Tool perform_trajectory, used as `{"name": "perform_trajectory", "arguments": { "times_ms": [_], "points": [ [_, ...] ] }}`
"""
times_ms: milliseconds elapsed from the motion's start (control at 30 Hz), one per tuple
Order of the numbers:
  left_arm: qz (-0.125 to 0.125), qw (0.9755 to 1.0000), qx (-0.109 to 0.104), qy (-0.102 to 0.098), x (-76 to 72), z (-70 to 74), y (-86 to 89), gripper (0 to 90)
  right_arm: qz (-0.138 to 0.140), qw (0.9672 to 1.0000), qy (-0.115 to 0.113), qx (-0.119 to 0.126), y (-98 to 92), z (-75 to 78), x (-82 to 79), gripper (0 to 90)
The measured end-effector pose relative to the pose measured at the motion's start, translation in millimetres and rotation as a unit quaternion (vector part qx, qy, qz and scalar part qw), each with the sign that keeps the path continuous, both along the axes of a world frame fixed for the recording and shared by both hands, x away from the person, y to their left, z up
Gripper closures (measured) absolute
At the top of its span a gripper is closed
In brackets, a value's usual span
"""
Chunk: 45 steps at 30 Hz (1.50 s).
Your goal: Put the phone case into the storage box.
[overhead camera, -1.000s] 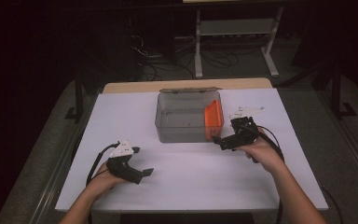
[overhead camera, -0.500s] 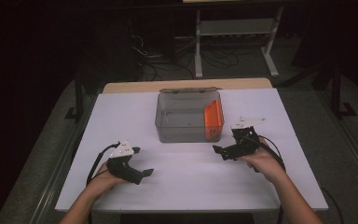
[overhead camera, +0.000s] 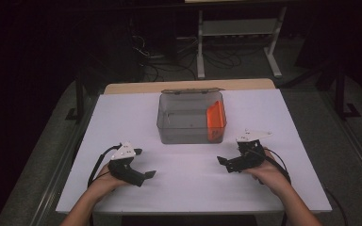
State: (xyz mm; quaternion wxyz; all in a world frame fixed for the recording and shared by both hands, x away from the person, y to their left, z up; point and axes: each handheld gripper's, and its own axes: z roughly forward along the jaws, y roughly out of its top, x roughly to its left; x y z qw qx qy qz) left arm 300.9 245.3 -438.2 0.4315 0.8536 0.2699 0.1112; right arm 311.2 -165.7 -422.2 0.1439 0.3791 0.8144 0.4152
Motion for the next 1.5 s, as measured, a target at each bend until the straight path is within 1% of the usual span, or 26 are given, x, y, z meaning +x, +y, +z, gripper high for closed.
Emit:
{"name": "perform_trajectory", "arguments": {
  "times_ms": [233,367,633,833,933,1067,1167,1367,1500],
  "points": [
    [-0.002,1.0000,-0.001,0.001,-0.8,-0.2,-0.1,0.0,-0.007,1.0000,-0.001,0.001,-5.9,-5.5,-9.1,0.0],
    [-0.002,1.0000,-0.002,0.002,-1.1,0.1,0.3,0.0,-0.011,0.9999,-0.007,-0.001,-10.6,-8.2,-14.2,0.0],
    [-0.004,1.0000,-0.004,0.003,-1.5,-0.2,0.3,0.0,-0.019,0.9998,-0.009,0.001,-15.5,-12.7,-21.3,0.0],
    [-0.004,1.0000,-0.004,0.005,-2.0,-0.4,0.6,0.0,-0.025,0.9996,-0.016,-0.006,-17.8,-16.4,-26.3,0.0],
    [-0.005,1.0000,-0.004,0.005,-2.5,0.1,1.0,0.0,-0.024,0.9995,-0.016,-0.009,-19.1,-18.1,-27.4,0.0],
    [-0.005,1.0000,-0.004,0.004,-3.5,0.5,1.5,0.0,-0.025,0.9995,-0.015,-0.007,-21.7,-20.5,-28.6,0.0],
    [-0.006,1.0000,-0.005,0.004,-4.0,0.7,2.0,0.0,-0.024,0.9995,-0.017,-0.016,-23.3,-22.6,-29.7,0.0],
    [-0.010,0.9999,-0.004,0.005,-5.3,0.5,0.6,0.0,-0.028,0.9993,-0.021,-0.013,-27.2,-21.4,-31.7,0.0],
    [-0.013,0.9999,-0.003,0.006,-5.9,-0.5,-0.8,0.0,-0.025,0.9993,-0.022,-0.016,-27.8,-22.5,-31.5,0.0]
  ]
}}
